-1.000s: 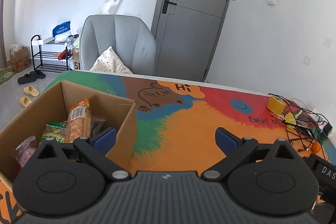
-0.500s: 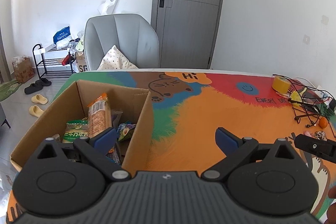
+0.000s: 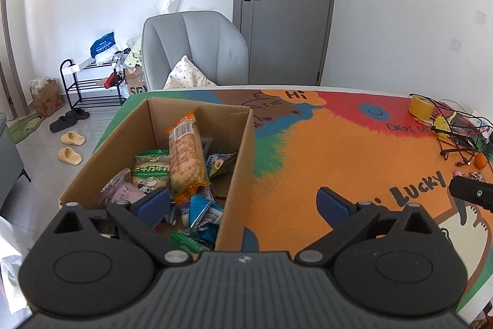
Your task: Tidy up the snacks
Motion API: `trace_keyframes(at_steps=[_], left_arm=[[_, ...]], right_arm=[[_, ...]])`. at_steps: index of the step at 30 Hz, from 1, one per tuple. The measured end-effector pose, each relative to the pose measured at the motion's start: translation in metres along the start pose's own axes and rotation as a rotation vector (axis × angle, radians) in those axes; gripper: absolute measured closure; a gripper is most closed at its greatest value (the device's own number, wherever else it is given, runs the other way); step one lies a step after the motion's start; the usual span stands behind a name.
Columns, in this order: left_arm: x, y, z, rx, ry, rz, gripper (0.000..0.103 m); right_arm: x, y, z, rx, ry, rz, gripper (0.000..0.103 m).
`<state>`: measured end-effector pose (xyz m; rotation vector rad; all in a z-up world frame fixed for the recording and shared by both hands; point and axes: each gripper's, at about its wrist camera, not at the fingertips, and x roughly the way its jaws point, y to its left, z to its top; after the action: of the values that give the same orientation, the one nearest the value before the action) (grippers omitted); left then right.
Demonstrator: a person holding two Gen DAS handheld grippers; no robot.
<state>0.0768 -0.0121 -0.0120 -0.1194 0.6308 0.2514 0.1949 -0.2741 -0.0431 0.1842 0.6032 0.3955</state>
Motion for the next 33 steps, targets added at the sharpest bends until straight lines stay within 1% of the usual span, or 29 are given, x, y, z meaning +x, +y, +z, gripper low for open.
trace_keyframes(at_steps=[6,10,13,15,22,33], left_arm=[[-0.013,0.008,0.001,-0.010,0.003,0.008,0.002],[-0.021,0.010,0.000,0.001,0.000,0.014,0.002],[-0.023,0.013,-0.002,-0.008,0.027,-0.004,0.002],[-0.026,0.016,-0.004,-0.017,0.032,0.001,0.002],[-0.045,0.024,-0.003,-0.024,0.012,0.020,0.002],[-0.063,0.027,-0.005,-0.016,-0.009,0.005,0.002]], right_arm=[[-0.011,0.006,-0.001,-0.020,0.003,0.010,0.000],[-0.018,0.011,-0.001,-0.036,-0.003,0.017,0.000],[-0.022,0.015,0.000,-0.048,-0.002,0.014,0.000],[-0.026,0.019,-0.001,-0.061,-0.002,0.017,0.000],[-0.035,0.028,-0.001,-0.077,-0.001,0.032,0.000],[-0.047,0.035,0.001,-0.084,-0.004,0.021,0.000]])
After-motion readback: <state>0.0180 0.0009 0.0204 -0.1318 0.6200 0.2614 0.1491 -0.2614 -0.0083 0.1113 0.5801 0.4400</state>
